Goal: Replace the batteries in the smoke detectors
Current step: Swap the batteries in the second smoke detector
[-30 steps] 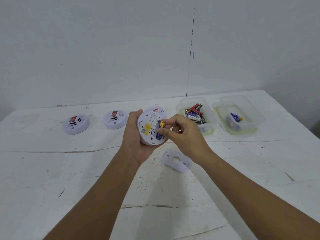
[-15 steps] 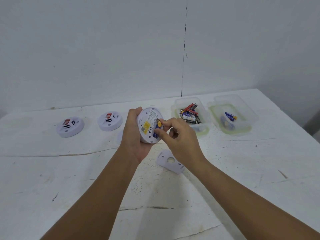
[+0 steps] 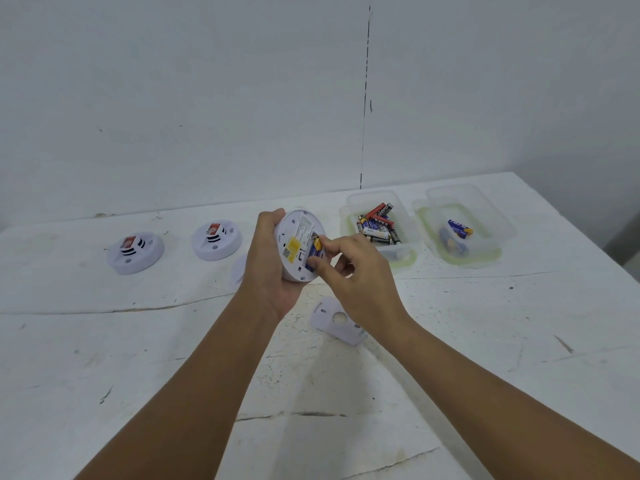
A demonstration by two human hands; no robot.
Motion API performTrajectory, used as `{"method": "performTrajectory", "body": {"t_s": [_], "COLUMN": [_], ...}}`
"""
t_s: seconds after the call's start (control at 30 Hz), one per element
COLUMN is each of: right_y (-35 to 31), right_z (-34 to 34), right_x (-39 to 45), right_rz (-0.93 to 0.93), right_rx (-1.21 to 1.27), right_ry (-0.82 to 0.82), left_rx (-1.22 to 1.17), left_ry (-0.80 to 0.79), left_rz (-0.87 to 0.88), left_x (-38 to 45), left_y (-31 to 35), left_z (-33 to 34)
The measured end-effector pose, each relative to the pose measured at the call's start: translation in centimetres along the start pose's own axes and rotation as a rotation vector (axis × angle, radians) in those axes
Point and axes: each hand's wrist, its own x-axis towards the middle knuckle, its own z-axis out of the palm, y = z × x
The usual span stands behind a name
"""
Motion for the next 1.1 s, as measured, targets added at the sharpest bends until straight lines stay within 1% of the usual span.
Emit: {"method": "performTrajectory", "body": {"t_s": [0.23,0.47,0.6,0.7,0.8,0.9,1.0,1.1], "right_y": [0.3,0.7,1.3,1.7,2.2,3.3,4.2,5.3], "right_z": [0.6,0.8,-0.4,-2.3,-4.7,-6.4,-7.1,-6.8], "right_x": [-0.2,-0.1,1.1,2.3,4.9,7.9,9.9,10.8], "right_rz": [-0.012,-0.006,-0.044,-0.061,0.008,0.056,0.109,0.118], "right_rx": [-0.004,-0.018,-0.099,-0.164,-0.271,-0.442,-0.625,-0.872], "right_ry": [0.006,-0.032,-0.088,-0.074,-0.106,-0.148,-0.283,-0.426], "left_rx": [0.029,0.108,0.173,0.255,0.283,0.299,0.306,0.301], "left_ry": [0.022,0.082,0.068,0.042,0.062,0.088,0.083,0.079], "left_rz": [-0.004,0.004,0.048,0.07,0.052,0.036,0.027,0.018], "left_x": [0.5,1.2,1.7,2.2,2.6,3.3,3.9,4.3], "left_y": [0.0,-0.2,-0.2,-0.2,0.2,0.6,0.5,0.4], "left_z": [-0.2,-0.5,-0.7,-0.6,-0.1,0.5,1.1,1.3]}}
